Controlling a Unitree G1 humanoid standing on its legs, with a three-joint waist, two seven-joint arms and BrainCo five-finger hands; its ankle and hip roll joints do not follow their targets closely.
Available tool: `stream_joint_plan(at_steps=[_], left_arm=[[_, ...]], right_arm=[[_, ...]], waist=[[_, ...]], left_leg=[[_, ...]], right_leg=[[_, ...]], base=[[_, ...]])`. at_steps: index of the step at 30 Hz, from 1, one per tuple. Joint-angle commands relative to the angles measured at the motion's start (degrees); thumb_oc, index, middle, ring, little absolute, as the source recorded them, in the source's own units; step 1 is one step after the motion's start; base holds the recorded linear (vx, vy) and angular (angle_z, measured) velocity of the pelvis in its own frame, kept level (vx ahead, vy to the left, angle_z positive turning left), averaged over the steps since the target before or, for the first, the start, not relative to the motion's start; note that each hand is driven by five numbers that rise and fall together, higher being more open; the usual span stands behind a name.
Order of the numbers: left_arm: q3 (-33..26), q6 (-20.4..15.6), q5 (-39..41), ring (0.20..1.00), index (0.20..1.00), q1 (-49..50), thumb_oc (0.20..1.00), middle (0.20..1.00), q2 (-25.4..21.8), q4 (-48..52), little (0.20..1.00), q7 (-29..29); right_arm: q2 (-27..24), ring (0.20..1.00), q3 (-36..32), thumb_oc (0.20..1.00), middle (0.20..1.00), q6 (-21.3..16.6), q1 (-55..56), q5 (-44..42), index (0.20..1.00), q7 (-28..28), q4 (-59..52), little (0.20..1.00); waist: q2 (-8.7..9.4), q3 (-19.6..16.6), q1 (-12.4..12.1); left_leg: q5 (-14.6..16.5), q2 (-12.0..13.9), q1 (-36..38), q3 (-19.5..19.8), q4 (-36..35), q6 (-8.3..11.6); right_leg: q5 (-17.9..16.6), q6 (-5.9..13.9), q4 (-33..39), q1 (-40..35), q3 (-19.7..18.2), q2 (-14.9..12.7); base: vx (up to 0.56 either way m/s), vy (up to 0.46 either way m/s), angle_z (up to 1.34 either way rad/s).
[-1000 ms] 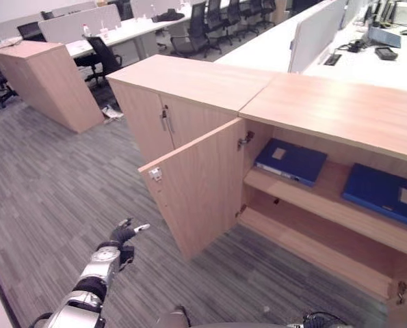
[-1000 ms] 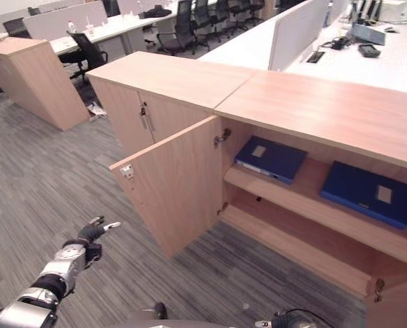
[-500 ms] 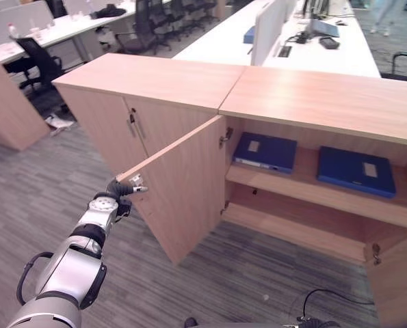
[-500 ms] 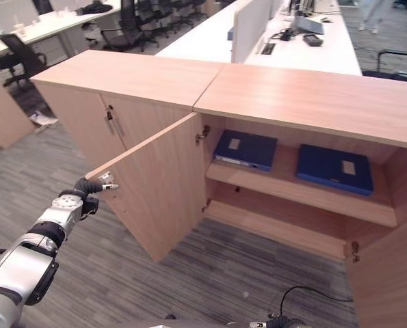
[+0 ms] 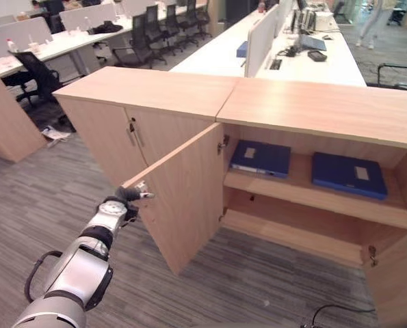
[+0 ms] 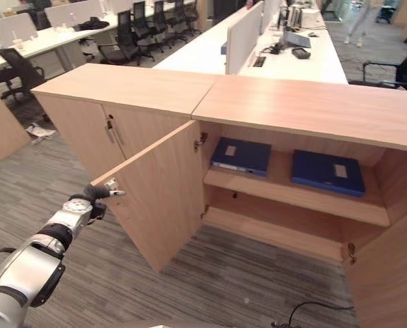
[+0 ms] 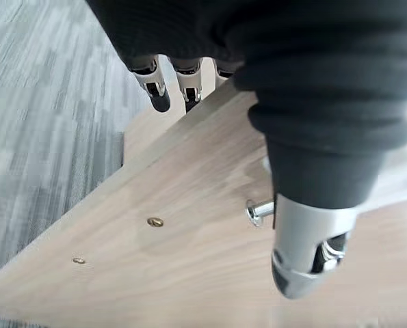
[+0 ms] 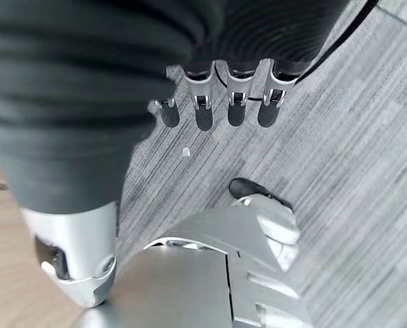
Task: Put the empty folder in the office cabinet
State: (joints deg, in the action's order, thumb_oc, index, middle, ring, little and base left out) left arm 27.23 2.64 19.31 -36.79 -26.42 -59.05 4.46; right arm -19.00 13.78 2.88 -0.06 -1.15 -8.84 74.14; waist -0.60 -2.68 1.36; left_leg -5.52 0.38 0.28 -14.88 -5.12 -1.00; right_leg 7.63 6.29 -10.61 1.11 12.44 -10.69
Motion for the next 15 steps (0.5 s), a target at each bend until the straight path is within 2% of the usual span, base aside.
stream_joint_plan(at_steps=[1, 2, 4, 9, 12, 15], left_arm=[[2.43, -6.00, -1.16, 1.000, 1.000, -8.91, 1.000, 1.000, 11.03, 12.91, 1.000, -3.50], [3.37, -6.08, -0.36, 1.000, 1.000, -7.50, 1.000, 1.000, 11.93, 17.74, 1.000, -4.21], [5.63, -5.87, 6.27, 1.000, 1.000, -2.62, 1.000, 1.000, 14.42, 27.65, 1.000, -7.70], [12.77, -2.44, 23.50, 1.000, 1.000, 5.85, 1.000, 1.000, 13.75, 52.59, 1.000, -15.71], [14.87, -2.35, 29.62, 1.000, 1.000, 6.31, 1.000, 1.000, 13.24, 60.19, 1.000, -15.92], [16.42, -2.50, 32.29, 1.000, 1.000, 5.51, 1.000, 1.000, 12.94, 64.78, 1.000, -15.85]], right_arm=[[2.52, 1.000, 2.36, 1.000, 1.000, -0.70, -1.78, -2.59, 1.000, 0.64, 2.10, 1.000], [2.89, 1.000, 2.28, 1.000, 1.000, -0.76, -1.97, -2.81, 1.000, 0.83, 2.03, 1.000], [4.01, 1.000, 2.13, 1.000, 1.000, -1.00, -2.92, -3.15, 1.000, 1.23, 1.92, 1.000], [6.44, 1.000, 2.97, 1.000, 1.000, -1.40, -4.59, -3.29, 1.000, 0.90, 3.00, 1.000], [7.22, 1.000, 4.17, 1.000, 1.000, -1.88, -5.12, -3.15, 1.000, 0.83, 4.19, 1.000], [7.72, 1.000, 5.32, 1.000, 1.000, -2.33, -5.16, -3.19, 1.000, 0.87, 4.53, 1.000]], waist=[[2.14, -0.82, 4.30], [2.13, -0.80, 4.15], [2.26, -0.51, 3.75], [2.24, 0.14, 2.78], [2.39, 0.55, 2.48], [2.58, 0.82, 2.39]], left_leg=[[2.65, -1.49, -2.51, 2.21, 0.12, -0.78], [2.66, -1.54, -2.68, 2.39, 0.12, -0.84], [2.84, -1.81, -2.79, 2.88, 0.14, -1.07], [3.21, -2.19, -2.54, 3.44, 0.13, -1.34], [3.41, -2.34, -2.28, 3.61, 0.12, -1.39], [3.46, -2.36, -2.31, 3.61, 0.12, -1.37]], right_leg=[[-7.35, 4.77, 4.60, -3.03, 3.28, -4.89], [-7.40, 4.73, 4.70, -3.01, 3.53, -4.84], [-7.46, 4.81, 4.47, -3.10, 3.97, -4.99], [-7.72, 4.99, 3.97, -3.43, 4.70, -5.47], [-7.62, 5.08, 3.91, -3.77, 5.00, -5.55], [-7.54, 4.95, 4.09, -3.93, 5.03, -5.35]], base=[[-0.03, -0.006, 0.19], [-0.03, -0.007, 0.23], [-0.02, -0.013, 0.25], [0.00, -0.012, 0.00], [-0.01, -0.019, -0.19], [-0.03, -0.033, -0.08]])
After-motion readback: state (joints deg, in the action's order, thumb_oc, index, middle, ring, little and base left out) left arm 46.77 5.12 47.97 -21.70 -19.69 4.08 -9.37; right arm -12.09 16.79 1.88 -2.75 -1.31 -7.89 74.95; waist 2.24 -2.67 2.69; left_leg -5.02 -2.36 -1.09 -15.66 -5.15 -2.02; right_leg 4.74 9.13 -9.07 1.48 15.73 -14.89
